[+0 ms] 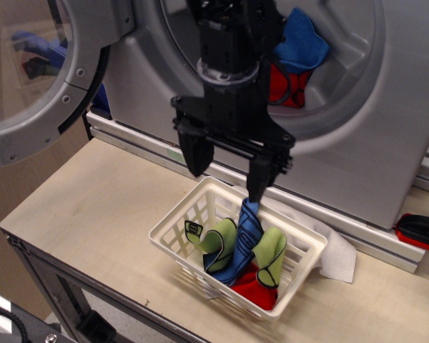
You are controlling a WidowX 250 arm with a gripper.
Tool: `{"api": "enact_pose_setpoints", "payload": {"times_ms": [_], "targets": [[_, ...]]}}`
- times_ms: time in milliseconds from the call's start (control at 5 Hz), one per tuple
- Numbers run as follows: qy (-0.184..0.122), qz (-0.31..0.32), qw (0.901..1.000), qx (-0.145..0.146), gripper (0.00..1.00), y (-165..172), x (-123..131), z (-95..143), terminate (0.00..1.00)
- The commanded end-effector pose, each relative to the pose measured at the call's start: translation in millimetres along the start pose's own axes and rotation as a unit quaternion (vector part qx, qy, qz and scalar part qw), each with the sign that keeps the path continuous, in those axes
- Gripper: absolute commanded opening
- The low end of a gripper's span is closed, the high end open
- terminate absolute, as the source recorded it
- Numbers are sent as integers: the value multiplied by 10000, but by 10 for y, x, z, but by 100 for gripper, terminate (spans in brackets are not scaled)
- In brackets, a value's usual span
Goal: Take clothes out of laundry machine
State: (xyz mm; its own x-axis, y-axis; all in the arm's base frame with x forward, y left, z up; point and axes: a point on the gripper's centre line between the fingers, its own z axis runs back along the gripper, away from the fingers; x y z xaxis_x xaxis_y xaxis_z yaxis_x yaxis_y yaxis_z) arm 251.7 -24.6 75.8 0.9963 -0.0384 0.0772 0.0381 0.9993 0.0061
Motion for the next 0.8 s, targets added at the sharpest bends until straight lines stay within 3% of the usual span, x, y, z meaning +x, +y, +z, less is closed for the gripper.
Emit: {"api": "enact_pose_setpoints", "payload": {"times_ms": [0,200,600], "targets": [[-798,-958,9907,551,100,415,677,93,0],[-1333,-1476,9770,764,100,569,976,119,0],[-2107,-1849,9547,1002,100,711,1386,32,0]]}}
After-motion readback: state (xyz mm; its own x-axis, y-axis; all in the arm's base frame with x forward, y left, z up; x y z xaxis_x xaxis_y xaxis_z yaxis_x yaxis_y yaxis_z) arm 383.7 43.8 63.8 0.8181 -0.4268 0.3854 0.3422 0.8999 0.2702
